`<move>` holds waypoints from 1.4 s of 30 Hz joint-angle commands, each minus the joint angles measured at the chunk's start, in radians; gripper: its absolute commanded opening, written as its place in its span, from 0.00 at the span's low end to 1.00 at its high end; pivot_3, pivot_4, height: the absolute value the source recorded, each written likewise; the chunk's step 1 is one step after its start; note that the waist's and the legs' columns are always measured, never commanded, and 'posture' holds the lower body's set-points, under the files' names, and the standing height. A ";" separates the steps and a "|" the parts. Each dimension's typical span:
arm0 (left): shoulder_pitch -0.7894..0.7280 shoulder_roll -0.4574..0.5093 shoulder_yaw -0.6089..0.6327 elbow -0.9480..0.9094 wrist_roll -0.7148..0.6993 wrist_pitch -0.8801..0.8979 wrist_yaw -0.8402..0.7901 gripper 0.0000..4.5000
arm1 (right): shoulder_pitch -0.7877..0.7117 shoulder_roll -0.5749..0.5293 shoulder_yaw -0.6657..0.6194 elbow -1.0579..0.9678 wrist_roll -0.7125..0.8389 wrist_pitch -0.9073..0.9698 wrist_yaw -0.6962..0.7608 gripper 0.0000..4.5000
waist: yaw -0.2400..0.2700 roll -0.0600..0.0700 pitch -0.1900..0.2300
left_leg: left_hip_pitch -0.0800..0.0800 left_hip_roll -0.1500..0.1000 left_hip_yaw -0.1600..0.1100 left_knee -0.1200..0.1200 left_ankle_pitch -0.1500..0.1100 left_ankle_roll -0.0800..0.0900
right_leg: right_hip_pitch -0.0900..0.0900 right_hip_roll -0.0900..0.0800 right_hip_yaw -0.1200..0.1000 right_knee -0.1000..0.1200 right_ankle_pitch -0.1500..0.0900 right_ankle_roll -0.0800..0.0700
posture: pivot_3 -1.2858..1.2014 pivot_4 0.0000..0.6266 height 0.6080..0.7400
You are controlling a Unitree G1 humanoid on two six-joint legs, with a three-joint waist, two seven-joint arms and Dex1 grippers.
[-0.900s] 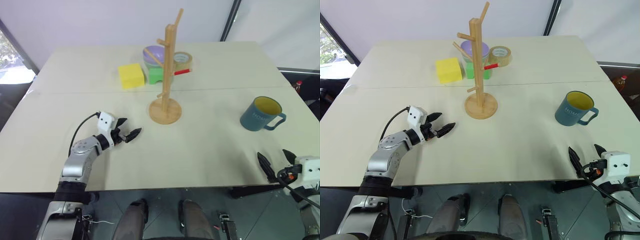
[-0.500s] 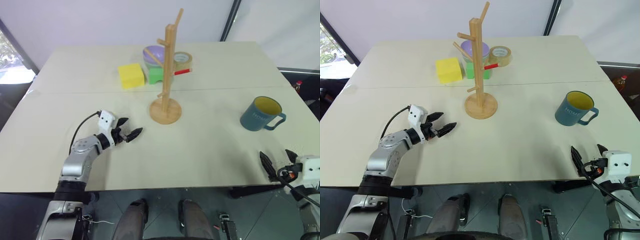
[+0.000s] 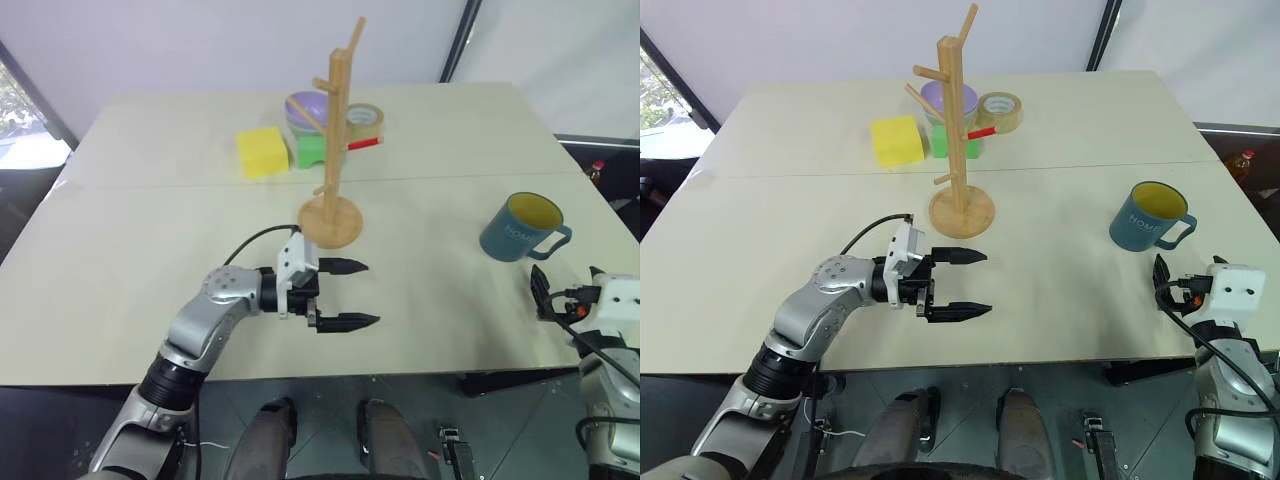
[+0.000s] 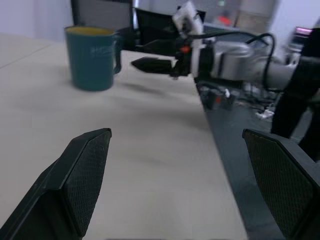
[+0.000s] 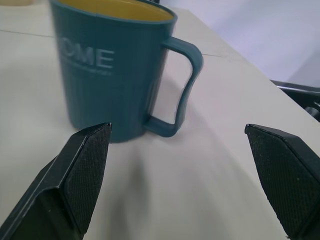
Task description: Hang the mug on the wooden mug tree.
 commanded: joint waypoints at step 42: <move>0.001 0.020 0.012 -0.073 0.019 -0.049 0.091 1.00 | -0.465 -0.148 0.061 0.655 -0.036 -0.195 0.154 0.01 | -0.003 0.000 0.000 | 0.001 -0.001 0.004 0.002 0.000 0.001 | 0.001 0.001 0.000 0.002 0.000 0.000 | 0.52 0.24 1.00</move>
